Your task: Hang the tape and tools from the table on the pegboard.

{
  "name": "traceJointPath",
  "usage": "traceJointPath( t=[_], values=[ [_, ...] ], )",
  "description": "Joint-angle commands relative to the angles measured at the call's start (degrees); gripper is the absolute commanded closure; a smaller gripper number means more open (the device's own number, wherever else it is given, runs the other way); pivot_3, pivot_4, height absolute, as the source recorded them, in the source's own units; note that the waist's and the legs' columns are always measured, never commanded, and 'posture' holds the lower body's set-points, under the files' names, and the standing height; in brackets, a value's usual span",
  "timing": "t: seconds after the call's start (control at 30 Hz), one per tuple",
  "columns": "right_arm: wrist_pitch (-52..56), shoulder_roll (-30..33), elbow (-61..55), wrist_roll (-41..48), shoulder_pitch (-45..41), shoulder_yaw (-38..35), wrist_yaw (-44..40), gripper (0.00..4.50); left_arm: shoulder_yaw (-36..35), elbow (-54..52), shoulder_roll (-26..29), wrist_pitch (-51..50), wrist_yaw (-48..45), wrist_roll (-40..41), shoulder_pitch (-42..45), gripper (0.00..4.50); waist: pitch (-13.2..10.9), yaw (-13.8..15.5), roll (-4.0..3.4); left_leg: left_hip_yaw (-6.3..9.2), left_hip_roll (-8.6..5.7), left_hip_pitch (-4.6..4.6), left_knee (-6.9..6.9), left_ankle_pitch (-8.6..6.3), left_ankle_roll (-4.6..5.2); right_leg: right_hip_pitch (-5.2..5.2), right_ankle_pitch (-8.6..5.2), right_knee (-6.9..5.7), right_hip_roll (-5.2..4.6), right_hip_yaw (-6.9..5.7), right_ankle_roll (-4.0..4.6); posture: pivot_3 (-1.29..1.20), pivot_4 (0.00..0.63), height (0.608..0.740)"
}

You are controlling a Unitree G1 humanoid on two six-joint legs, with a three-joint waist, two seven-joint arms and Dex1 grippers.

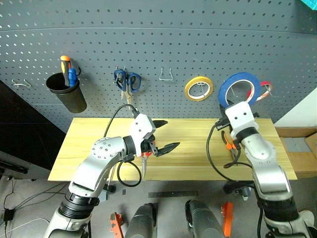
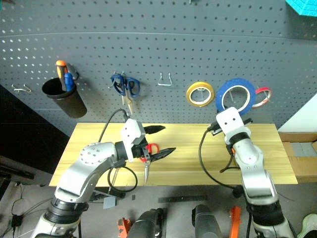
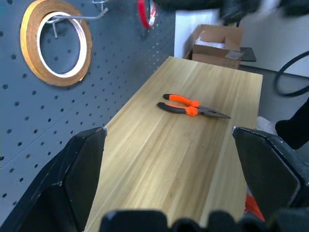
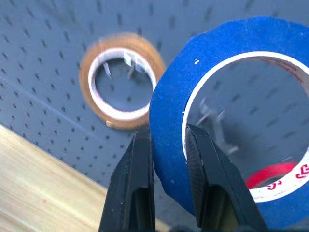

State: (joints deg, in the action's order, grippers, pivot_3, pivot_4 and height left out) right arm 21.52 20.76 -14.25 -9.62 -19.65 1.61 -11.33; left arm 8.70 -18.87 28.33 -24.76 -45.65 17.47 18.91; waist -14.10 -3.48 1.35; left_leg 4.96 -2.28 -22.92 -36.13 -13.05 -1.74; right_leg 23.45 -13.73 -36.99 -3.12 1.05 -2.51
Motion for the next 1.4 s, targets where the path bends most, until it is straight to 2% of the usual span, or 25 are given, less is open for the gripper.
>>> traceJointPath(
  t=[0.03,0.2,0.27,0.33,0.47,0.6,0.7,0.8,0.87,0.97,1.13,1.4],
  values=[
    [-5.2,-0.1,7.2,2.0,-4.9,-2.5,0.3,4.13,0.0,-0.5,-0.4,1.6,0.1,-0.2,1.0,0.0,0.0,0.0,0.0,0.01,0.0,0.0,0.02,0.0,0.0,0.01,0.0,0.0,-0.01,-0.01,0.0,-0.1,0.225,0.74],
    [-9.5,-0.6,14.4,3.3,-8.4,-2.9,0.8,4.13,-0.1,-0.9,-1.8,1.6,0.5,0.5,1.6,0.0,0.0,0.0,0.0,0.01,0.01,0.0,0.06,-0.01,0.0,0.04,0.01,-0.05,0.0,-0.03,0.02,-0.09,0.22,0.74],
    [-10.2,-1.0,14.3,3.7,-8.1,-3.1,0.8,3.43,-0.4,-1.5,-2.5,1.1,0.4,1.5,1.6,0.0,0.0,0.0,0.0,0.0,0.0,-0.01,0.06,-0.01,0.0,0.04,0.01,-0.05,0.0,-0.02,0.02,-0.09,0.22,0.74],
    [-10.2,-1.2,13.0,3.9,-6.6,-2.7,0.1,2.93,-0.8,-1.9,-2.9,0.4,0.1,2.6,1.4,0.0,0.0,0.0,0.0,-0.02,0.0,-0.01,0.05,-0.01,0.0,0.04,0.01,-0.05,-0.01,0.01,0.02,-0.09,0.219,0.74],
    [-11.8,-0.3,6.7,1.2,-0.4,0.2,-0.4,1.53,-2.1,-2.0,-3.8,-2.4,0.2,6.0,1.1,0.0,0.0,0.1,0.0,0.06,0.01,0.0,0.05,-0.01,0.0,0.03,0.01,-0.09,0.0,-0.06,0.01,-0.1,0.217,0.74],
    [-15.3,0.4,0.5,-3.9,8.4,5.2,0.2,0.15,-2.2,-0.2,-2.9,-1.8,0.0,5.4,1.2,0.0,0.0,0.1,-0.02,0.02,0.0,0.0,0.02,0.0,0.0,0.04,0.01,-0.11,0.0,-0.02,0.0,-0.1,0.212,0.74],
    [-5.6,-4.4,-1.6,-1.8,11.2,2.8,2.6,0.07,-2.0,3.8,0.7,2.3,-1.8,1.4,1.5,0.0,0.0,-0.2,-0.04,-0.01,0.05,0.05,0.0,0.01,-0.02,0.05,0.0,-0.13,0.03,0.03,0.0,-0.11,0.214,0.74],
    [6.1,-8.6,-0.9,-0.1,9.5,-1.3,4.7,0.07,-1.8,8.1,4.1,6.6,-4.5,-1.3,2.0,0.0,0.0,-0.5,-0.06,0.02,0.11,0.14,-0.02,0.09,-0.07,0.05,-0.02,-0.18,0.07,0.09,-0.04,-0.12,0.215,0.74],
    [13.3,-10.5,0.9,2.4,6.6,-4.1,4.8,0.07,-1.5,10.0,5.4,8.5,-5.9,-2.2,2.6,0.0,0.0,-0.5,-0.05,0.03,0.1,0.13,-0.06,0.18,-0.03,0.04,0.02,-0.2,0.07,0.05,-0.02,-0.11,0.215,0.74],
    [22.6,-12.0,10.0,6.0,-0.6,-10.1,6.5,0.07,-1.1,11.9,6.4,10.4,-7.6,-3.4,3.4,0.0,0.0,-0.6,-0.05,0.01,0.1,0.12,-0.09,0.24,0.03,0.04,0.17,-0.17,0.07,0.06,0.01,-0.11,0.214,0.74],
    [24.2,-10.2,25.7,8.0,-8.8,-13.7,7.8,0.07,-1.4,11.3,5.9,9.1,-8.6,-2.4,3.6,0.0,0.0,-0.6,-0.05,-0.1,0.07,0.07,0.01,0.24,0.05,0.07,0.34,-0.14,0.06,0.01,0.26,-0.09,0.21,0.74],
    [15.3,-6.8,50.6,8.4,-18.1,-13.3,8.6,0.07,-1.5,9.3,5.7,7.0,-8.8,-2.0,2.8,0.0,0.0,-1.2,-0.05,-0.22,0.04,-0.02,0.08,0.21,0.07,0.18,0.34,-0.11,0.03,0.08,0.25,-0.08,0.211,0.74]
  ],
)
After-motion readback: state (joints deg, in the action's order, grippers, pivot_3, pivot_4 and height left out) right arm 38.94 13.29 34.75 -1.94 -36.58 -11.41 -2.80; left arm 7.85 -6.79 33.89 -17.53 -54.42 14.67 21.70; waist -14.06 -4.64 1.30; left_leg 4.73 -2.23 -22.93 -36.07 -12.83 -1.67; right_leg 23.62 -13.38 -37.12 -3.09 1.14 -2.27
